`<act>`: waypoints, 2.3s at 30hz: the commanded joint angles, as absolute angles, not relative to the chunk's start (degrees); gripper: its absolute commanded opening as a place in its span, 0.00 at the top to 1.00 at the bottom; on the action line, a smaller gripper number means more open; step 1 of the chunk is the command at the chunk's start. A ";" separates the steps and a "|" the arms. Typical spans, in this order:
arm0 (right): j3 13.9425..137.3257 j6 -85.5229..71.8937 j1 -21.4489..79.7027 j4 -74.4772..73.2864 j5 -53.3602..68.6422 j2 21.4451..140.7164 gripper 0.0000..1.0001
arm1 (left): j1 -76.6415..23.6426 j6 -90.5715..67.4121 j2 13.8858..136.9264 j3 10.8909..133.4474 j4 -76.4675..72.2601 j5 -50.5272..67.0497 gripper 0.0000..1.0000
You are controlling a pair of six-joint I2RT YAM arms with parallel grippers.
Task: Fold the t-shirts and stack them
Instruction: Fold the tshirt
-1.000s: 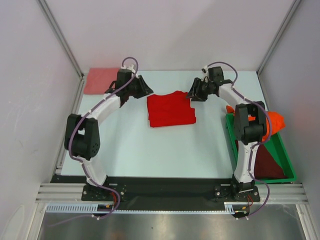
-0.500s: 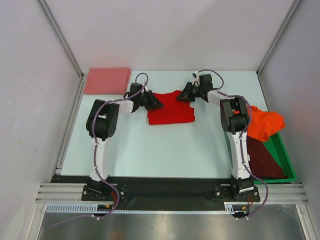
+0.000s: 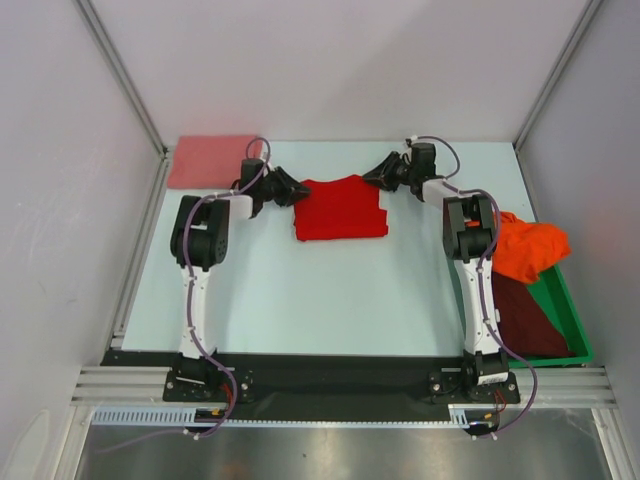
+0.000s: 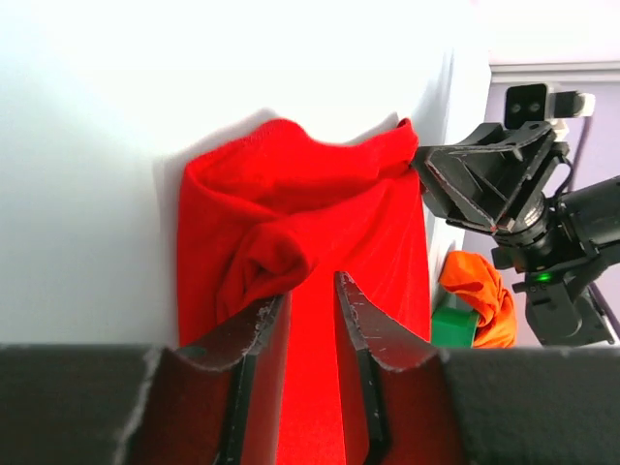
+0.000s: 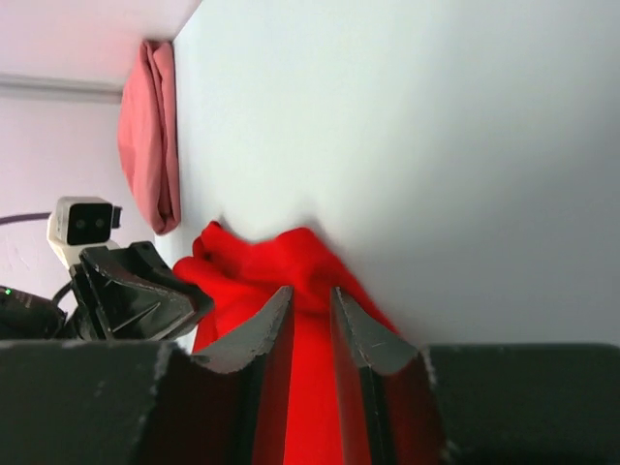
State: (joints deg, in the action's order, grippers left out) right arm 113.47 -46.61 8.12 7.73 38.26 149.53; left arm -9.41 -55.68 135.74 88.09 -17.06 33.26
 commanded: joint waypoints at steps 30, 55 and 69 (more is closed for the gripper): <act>119.53 -22.15 11.07 -15.55 25.85 143.62 0.54 | -11.95 -34.54 130.08 95.01 -2.90 18.46 0.42; 122.69 -14.15 12.48 -21.62 19.78 139.92 0.44 | -12.39 -35.16 134.30 100.11 -1.84 20.04 0.63; 126.82 -10.11 14.15 -23.99 15.56 139.13 0.37 | -12.39 -35.51 133.95 99.58 -2.11 20.39 0.66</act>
State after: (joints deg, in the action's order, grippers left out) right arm 123.33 -12.47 13.72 -23.35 17.72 143.92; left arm -11.79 -35.97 134.08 97.97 -0.73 19.27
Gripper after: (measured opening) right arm 0.622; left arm 0.343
